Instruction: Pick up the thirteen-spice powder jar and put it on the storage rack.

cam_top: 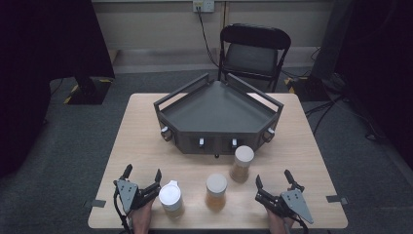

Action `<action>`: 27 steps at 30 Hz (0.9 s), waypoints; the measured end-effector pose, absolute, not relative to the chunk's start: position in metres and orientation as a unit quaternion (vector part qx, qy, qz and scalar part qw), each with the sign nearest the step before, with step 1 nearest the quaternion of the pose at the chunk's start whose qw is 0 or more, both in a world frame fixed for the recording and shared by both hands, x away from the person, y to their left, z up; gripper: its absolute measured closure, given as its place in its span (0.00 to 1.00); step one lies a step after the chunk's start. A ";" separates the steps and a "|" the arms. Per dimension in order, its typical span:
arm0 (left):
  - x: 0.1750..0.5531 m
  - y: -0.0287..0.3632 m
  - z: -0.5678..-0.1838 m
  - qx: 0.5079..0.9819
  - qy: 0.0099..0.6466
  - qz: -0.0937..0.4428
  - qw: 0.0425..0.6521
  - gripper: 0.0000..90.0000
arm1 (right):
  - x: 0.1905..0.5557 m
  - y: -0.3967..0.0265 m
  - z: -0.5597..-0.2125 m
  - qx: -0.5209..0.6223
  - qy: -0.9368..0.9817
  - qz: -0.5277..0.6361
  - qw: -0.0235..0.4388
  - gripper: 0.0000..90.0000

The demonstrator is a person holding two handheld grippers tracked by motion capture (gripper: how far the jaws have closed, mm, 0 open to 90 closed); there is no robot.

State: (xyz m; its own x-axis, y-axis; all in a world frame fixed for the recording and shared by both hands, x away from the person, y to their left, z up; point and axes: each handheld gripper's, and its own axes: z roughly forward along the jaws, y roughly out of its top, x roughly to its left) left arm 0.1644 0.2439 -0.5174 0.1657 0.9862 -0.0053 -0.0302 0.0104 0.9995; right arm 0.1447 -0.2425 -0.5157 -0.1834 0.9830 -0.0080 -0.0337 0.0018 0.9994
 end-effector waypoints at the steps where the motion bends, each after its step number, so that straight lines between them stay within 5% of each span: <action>1: 0.164 0.244 -0.517 0.530 0.451 0.462 0.550 0.00 | 0.145 -0.242 -0.516 0.442 0.537 0.551 0.461 0.03; 27: 0.166 0.242 -0.513 0.535 0.452 0.460 0.546 0.00 | 0.144 -0.241 -0.516 0.444 0.535 0.549 0.465 0.03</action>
State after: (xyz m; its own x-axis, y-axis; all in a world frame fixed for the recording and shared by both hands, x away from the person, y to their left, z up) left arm 0.1662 0.2415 -0.5134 0.1679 0.9858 -0.0018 -0.0190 0.0050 0.9998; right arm 0.1444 -0.2408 -0.5159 -0.1746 0.9846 -0.0100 -0.0353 0.0039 0.9994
